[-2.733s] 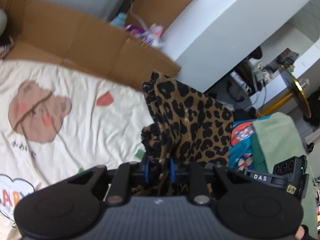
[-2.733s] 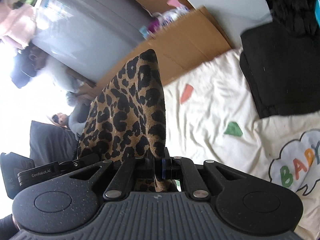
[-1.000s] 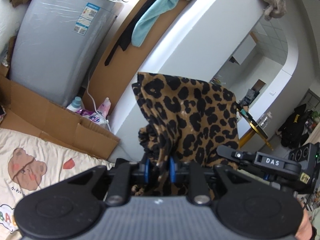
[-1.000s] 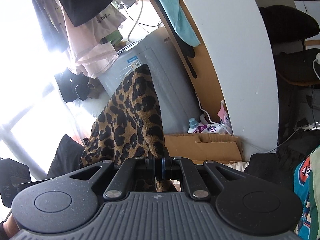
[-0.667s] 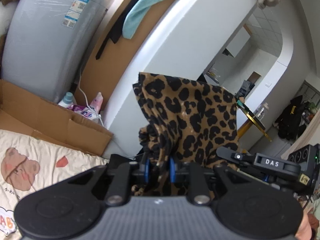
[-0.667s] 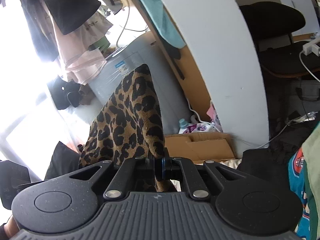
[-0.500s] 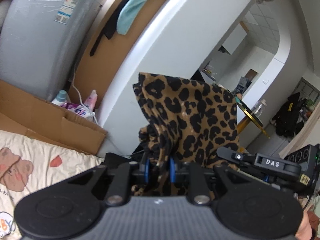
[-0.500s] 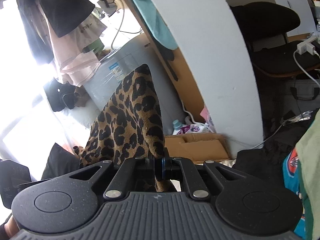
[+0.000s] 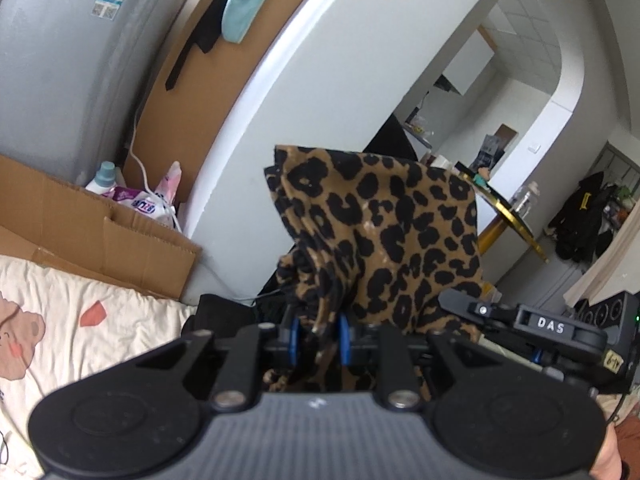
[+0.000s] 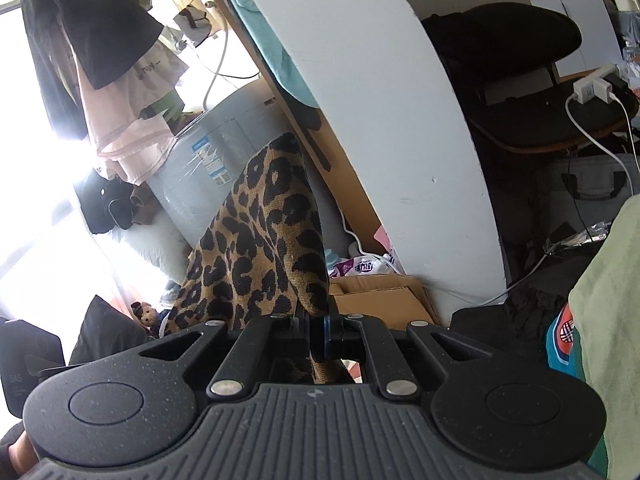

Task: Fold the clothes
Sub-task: 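Lift the garment off the sheet with both grippers holding its edge, then carry the lifted leopard-print garment with both grippers toward the dark clothes pile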

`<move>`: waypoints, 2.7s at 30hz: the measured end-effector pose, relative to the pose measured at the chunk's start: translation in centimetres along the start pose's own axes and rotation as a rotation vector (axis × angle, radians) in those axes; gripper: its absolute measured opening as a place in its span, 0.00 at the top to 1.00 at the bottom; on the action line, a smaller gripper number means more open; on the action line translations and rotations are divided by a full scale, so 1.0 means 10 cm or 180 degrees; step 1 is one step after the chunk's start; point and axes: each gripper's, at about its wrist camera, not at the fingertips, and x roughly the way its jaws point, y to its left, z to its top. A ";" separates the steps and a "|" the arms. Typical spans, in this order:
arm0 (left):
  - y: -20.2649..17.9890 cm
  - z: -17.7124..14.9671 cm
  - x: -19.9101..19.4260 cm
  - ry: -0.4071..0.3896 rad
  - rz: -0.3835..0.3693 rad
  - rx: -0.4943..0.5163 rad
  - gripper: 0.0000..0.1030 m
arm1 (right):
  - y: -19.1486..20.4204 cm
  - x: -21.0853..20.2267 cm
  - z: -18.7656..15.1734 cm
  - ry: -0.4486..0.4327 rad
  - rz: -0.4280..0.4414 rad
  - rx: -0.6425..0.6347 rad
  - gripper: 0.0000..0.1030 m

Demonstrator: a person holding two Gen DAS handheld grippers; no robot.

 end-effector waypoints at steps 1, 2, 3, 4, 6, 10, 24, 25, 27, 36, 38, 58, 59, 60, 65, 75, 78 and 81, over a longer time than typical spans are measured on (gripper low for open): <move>0.00 -0.01 0.04 0.0019 0.0006 0.0001 0.80 | -0.04 0.01 -0.01 0.0002 0.0002 0.0004 0.95; 0.00 -0.02 0.07 0.0037 0.0018 0.0000 0.80 | -0.08 0.01 -0.02 0.0004 0.0005 0.0008 0.95; 0.00 -0.03 0.12 0.0052 0.0023 -0.0003 0.80 | -0.13 0.02 -0.03 0.0006 -0.0004 0.0000 0.95; 0.01 -0.04 0.16 0.0065 0.0014 -0.0009 0.80 | -0.16 0.03 -0.05 0.0007 -0.0016 -0.0011 0.95; 0.05 -0.06 0.27 0.0109 -0.0019 -0.0015 0.80 | -0.25 0.07 -0.08 0.0017 -0.0055 0.0006 0.95; 0.15 -0.13 0.50 0.0213 -0.0078 -0.0015 0.80 | -0.42 0.15 -0.16 0.0024 -0.0165 0.0014 0.95; 0.58 -0.45 1.48 0.0572 -0.0291 -0.0037 0.80 | -1.10 0.66 -0.53 0.0089 -0.0613 0.0084 0.95; 0.62 -0.48 1.54 0.0592 -0.0306 -0.0053 0.80 | -1.15 0.71 -0.57 0.0101 -0.0632 0.0083 0.95; 0.72 -0.55 1.67 0.0642 -0.0331 -0.0116 0.80 | -1.25 0.80 -0.63 0.0116 -0.0668 0.0069 0.95; 1.27 -0.96 2.35 0.0829 -0.0310 -0.0400 0.80 | -1.84 1.45 -1.04 0.0270 -0.0819 0.0118 0.95; 1.38 -1.02 2.51 0.0868 -0.0303 -0.0409 0.80 | -1.98 1.60 -1.13 0.0304 -0.0851 0.0129 0.95; 2.00 -0.94 3.83 0.1076 -0.0222 -0.0348 0.80 | -2.99 2.87 -1.39 0.0466 -0.1160 0.0013 0.95; 2.03 -0.93 3.88 0.1076 -0.0218 -0.0363 0.80 | -3.02 2.91 -1.38 0.0478 -0.1162 0.0027 0.95; 2.04 -0.92 3.91 0.1074 -0.0204 -0.0369 0.80 | -3.06 2.95 -1.37 0.0491 -0.1160 0.0042 0.95; 2.12 -0.89 4.02 0.1073 -0.0131 -0.0432 0.81 | -3.16 3.17 -1.32 0.0558 -0.1156 0.0073 0.95; 2.21 -0.80 4.24 0.1113 -0.0018 -0.0445 0.81 | -3.32 3.48 -1.31 0.0644 -0.1214 0.0154 0.96; 2.24 -0.78 4.30 0.1127 0.0005 -0.0448 0.81 | -3.36 3.55 -1.31 0.0645 -0.1244 0.0153 0.96; 2.28 -0.76 4.36 0.1175 0.0042 -0.0448 0.81 | -3.41 3.62 -1.32 0.0657 -0.1255 0.0155 0.95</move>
